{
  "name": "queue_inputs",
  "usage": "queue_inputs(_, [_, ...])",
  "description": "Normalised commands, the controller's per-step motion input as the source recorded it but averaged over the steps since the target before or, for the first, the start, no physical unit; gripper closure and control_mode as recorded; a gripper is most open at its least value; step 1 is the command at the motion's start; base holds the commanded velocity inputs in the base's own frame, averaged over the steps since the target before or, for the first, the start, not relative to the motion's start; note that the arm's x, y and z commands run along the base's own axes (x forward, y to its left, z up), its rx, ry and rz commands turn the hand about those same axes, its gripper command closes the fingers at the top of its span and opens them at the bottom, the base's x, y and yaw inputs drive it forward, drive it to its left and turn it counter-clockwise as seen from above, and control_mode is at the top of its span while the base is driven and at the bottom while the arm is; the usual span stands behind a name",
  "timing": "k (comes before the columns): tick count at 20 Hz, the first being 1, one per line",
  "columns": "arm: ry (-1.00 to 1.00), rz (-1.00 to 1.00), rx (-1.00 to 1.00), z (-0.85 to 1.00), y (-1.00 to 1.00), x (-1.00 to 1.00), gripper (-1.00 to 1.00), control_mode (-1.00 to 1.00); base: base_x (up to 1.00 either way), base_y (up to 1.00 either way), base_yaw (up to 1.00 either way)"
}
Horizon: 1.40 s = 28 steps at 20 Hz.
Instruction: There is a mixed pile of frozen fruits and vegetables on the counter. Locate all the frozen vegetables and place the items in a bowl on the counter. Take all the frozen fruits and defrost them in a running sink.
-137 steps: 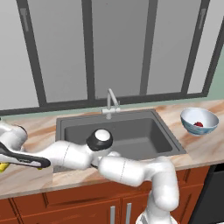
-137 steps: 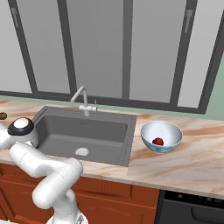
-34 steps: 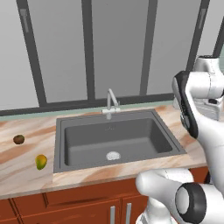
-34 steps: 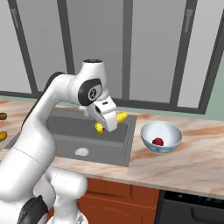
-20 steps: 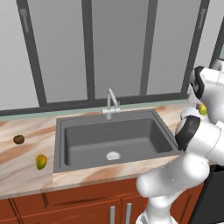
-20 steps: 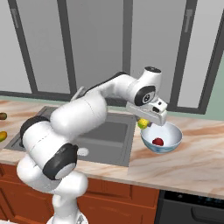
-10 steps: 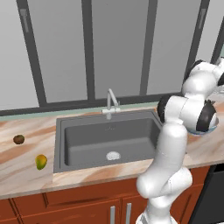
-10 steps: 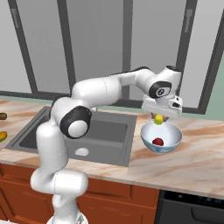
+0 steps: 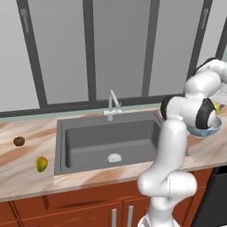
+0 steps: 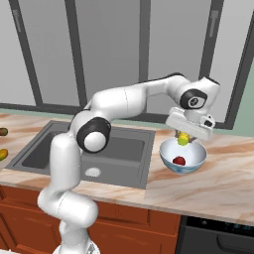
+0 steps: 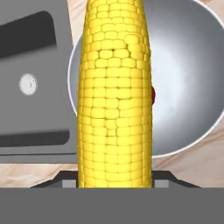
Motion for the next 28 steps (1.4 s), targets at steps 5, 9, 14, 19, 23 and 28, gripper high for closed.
queue_inputs(5, [0.03,0.04,-0.44,-0.43,0.97,-0.11,1.00,-1.00,0.00,0.00,0.00])
queue_inputs(9, [0.06,0.04,-0.25,-0.49,0.16,0.09,1.00,-1.00,0.00,0.00,0.00])
queue_inputs(14, [0.00,0.10,0.00,-0.12,-0.50,0.39,1.00,-1.00,0.00,0.00,0.00])
queue_inputs(19, [-0.02,0.02,0.25,0.17,-0.88,0.41,1.00,-1.00,0.00,0.00,0.00])
queue_inputs(23, [0.00,-0.02,0.01,-0.11,0.02,-0.11,1.00,-1.00,0.00,0.00,0.00])
queue_inputs(28, [0.00,-0.02,0.00,-0.31,0.09,-0.02,1.00,-1.00,0.00,0.00,0.00])
